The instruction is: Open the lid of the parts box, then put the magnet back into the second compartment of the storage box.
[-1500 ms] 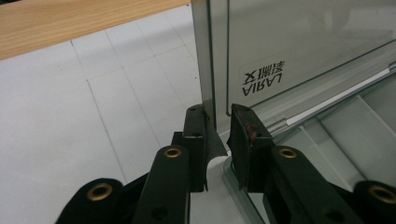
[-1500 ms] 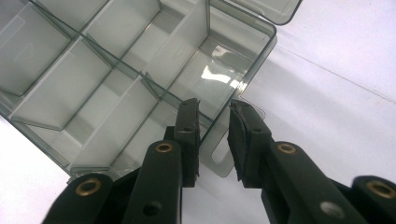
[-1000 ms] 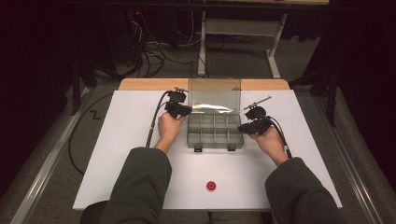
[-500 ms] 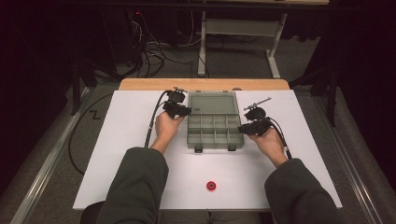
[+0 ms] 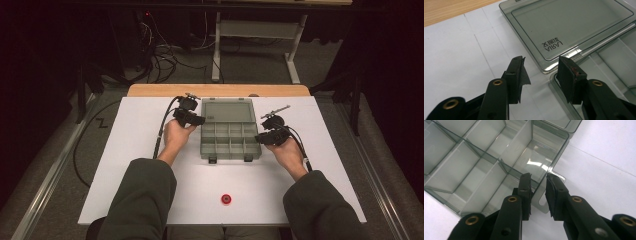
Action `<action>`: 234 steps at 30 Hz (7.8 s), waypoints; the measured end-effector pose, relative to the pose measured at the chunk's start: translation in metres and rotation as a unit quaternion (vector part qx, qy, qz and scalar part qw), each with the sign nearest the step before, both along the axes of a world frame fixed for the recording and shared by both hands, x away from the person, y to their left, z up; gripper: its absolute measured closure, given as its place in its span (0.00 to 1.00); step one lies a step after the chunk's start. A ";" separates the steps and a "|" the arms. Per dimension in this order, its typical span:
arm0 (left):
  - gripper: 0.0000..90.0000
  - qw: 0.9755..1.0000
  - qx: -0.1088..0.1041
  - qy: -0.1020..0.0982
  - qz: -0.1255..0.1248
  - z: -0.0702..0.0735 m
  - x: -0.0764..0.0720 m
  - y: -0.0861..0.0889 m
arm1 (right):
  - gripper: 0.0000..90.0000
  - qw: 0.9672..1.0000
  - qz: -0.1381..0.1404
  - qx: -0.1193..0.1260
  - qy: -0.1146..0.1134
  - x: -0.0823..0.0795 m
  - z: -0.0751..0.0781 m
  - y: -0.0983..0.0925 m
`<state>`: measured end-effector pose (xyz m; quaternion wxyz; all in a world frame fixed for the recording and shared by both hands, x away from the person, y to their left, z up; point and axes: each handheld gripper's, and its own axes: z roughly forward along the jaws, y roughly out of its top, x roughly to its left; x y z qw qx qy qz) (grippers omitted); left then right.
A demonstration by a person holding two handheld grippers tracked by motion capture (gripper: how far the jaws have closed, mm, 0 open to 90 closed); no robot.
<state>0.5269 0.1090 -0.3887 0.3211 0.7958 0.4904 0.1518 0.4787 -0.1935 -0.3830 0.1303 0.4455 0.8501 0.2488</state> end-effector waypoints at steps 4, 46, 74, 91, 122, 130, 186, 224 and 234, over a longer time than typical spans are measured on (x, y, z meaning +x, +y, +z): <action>0.58 1.000 0.003 0.005 -0.010 0.003 -0.003 0.000 | 0.85 1.000 0.004 0.003 -0.005 0.000 0.001 -0.001; 0.46 0.996 -0.027 -0.050 -0.069 0.029 -0.075 0.016 | 0.73 0.991 0.040 0.096 -0.081 -0.042 0.017 -0.027; 0.44 0.990 -0.067 -0.103 -0.072 0.032 -0.112 0.034 | 0.64 0.983 0.047 0.135 -0.113 -0.067 0.020 -0.044; 0.44 0.985 -0.087 -0.133 -0.070 0.031 -0.140 0.051 | 0.59 0.976 0.057 0.149 -0.150 -0.088 0.018 -0.054; 0.41 0.977 -0.109 -0.170 -0.063 0.017 -0.180 0.072 | 0.48 0.950 0.055 0.207 -0.226 -0.136 0.005 -0.086; 0.41 0.976 -0.109 -0.177 -0.061 0.012 -0.190 0.076 | 0.45 0.945 0.055 0.217 -0.239 -0.144 0.000 -0.094; 0.39 0.970 -0.107 -0.214 -0.049 -0.013 -0.218 0.079 | 0.41 0.928 0.040 0.237 -0.285 -0.163 -0.018 -0.116; 0.38 0.968 -0.115 -0.219 -0.034 -0.011 -0.218 0.084 | 0.48 0.944 0.078 0.214 -0.238 -0.157 -0.009 -0.087; 0.38 0.968 -0.116 -0.221 -0.033 -0.010 -0.219 0.086 | 0.51 0.955 0.078 0.198 -0.205 -0.155 -0.008 -0.082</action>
